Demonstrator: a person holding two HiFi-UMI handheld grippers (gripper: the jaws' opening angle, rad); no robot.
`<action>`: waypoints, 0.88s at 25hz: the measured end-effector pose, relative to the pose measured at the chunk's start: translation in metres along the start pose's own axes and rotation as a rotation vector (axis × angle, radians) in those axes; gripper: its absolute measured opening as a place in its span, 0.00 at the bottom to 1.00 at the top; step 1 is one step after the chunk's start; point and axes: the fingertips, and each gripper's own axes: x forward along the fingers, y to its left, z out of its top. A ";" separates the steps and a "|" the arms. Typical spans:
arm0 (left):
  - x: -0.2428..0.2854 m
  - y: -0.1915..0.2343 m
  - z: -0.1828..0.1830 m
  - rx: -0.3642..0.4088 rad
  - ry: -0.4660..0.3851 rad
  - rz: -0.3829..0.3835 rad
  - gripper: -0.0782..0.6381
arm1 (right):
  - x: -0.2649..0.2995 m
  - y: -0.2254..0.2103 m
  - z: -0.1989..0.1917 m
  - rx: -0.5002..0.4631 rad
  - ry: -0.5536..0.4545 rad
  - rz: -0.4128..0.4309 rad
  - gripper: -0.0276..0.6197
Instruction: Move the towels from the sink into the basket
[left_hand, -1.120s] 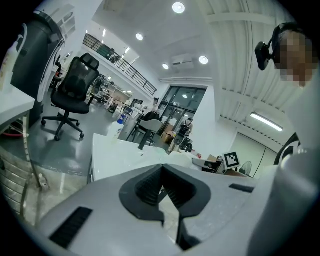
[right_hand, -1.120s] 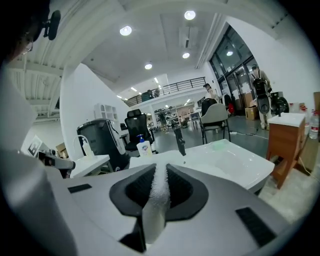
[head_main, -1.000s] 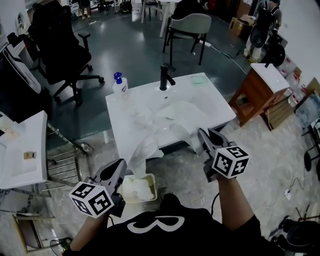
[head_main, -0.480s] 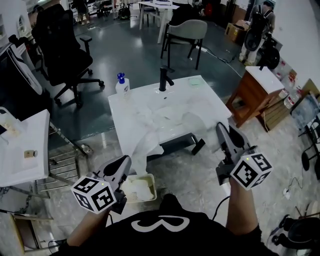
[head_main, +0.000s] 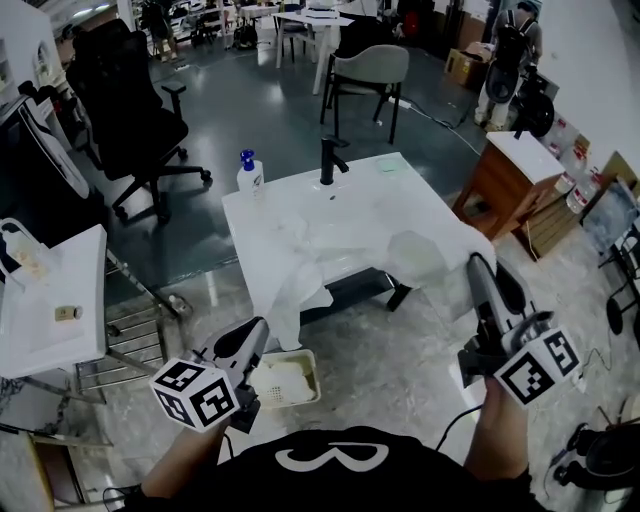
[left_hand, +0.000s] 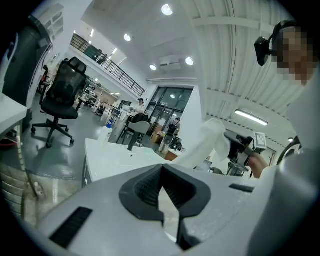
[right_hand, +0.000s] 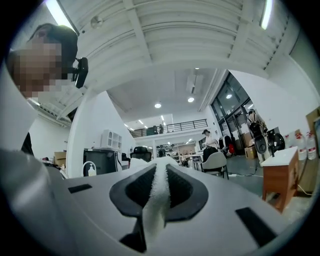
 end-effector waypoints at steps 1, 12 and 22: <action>-0.002 -0.003 0.001 0.002 -0.005 0.001 0.12 | -0.004 0.003 0.008 -0.009 -0.013 0.005 0.12; -0.020 -0.062 -0.023 0.006 -0.007 0.023 0.12 | -0.082 0.014 0.049 -0.005 -0.077 0.065 0.12; -0.059 -0.131 -0.058 0.002 -0.044 0.050 0.12 | -0.158 0.023 0.062 -0.034 -0.063 0.105 0.12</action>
